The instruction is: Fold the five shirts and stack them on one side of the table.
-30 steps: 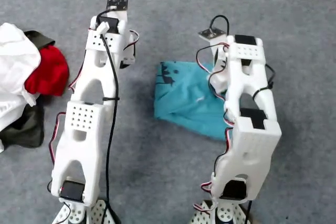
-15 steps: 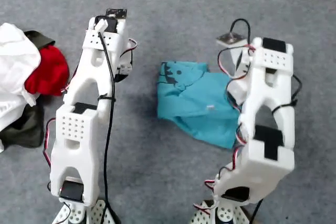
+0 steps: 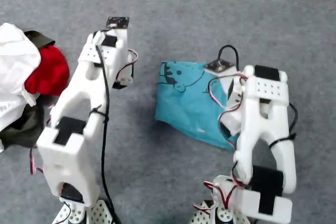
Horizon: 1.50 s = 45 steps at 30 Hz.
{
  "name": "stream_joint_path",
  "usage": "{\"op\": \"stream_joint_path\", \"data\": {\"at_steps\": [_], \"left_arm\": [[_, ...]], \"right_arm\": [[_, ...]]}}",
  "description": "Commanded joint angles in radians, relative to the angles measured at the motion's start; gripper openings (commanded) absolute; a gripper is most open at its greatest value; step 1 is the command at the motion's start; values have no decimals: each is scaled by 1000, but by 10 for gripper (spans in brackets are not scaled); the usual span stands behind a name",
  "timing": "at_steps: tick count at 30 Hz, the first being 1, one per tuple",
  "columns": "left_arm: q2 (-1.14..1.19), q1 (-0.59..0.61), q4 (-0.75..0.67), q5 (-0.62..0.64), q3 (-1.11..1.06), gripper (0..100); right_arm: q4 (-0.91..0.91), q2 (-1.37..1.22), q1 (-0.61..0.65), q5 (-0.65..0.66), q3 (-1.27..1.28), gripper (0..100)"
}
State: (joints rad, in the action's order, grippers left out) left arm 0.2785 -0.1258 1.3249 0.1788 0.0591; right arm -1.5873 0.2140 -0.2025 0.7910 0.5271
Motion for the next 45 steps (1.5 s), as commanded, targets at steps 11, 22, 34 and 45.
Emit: {"op": "stream_joint_path", "data": {"at_steps": [11,22,34,45], "left_arm": [[-157,-41,-184,-94,-58,92],[264,-120,-247,114,378,127],[580,-176,-241,126,608,73],[456,-156,-109,124,677,73]], "right_arm": [[-32,45,-103,-49,-386,209],[176,-478,-17,-446,-527,136],[229,-581,-216,-270,-472,15],[158,-519,-282,-210,-506,41]]}}
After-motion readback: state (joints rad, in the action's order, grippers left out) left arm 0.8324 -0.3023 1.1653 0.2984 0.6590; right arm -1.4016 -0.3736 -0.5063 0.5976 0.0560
